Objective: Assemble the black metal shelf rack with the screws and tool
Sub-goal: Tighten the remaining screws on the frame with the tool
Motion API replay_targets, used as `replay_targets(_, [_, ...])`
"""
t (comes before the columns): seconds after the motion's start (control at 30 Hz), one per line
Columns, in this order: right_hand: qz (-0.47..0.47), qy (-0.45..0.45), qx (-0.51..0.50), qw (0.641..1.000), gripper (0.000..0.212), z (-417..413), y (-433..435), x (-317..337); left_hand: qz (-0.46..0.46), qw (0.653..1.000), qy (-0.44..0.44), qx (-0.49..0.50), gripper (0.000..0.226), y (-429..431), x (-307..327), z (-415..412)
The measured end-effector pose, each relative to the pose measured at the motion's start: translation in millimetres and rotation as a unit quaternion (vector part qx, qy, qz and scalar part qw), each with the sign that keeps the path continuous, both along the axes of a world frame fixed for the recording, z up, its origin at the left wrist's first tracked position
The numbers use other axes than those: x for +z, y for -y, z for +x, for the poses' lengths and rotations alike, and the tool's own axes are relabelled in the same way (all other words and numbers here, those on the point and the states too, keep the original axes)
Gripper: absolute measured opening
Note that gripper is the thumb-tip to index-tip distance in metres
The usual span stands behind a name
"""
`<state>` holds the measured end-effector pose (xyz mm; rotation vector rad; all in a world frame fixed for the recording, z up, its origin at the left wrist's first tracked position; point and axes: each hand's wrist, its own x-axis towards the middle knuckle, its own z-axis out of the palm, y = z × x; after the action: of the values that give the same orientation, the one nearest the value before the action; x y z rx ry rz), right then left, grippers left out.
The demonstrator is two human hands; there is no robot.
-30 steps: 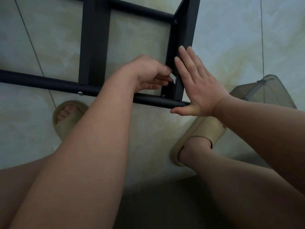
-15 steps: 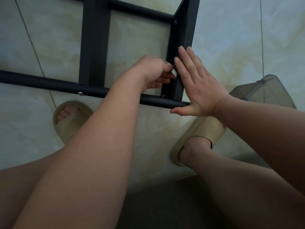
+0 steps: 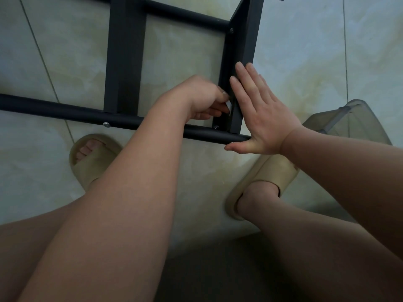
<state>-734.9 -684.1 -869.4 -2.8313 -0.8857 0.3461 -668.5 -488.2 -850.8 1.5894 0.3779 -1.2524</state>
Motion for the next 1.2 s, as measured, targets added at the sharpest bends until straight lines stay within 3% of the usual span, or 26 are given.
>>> replay_targets(0.4, [0.002,-0.002,-0.004,1.000,0.123,0,-1,1,-0.012,0.999,-0.039,0.021,0.010,3,-3,-1])
replay_targets(1.2, [-0.015,-0.005,-0.002,1.000,0.123,0,-1,4,-0.023,0.996,0.004,-0.086,0.018,-12,-2,0])
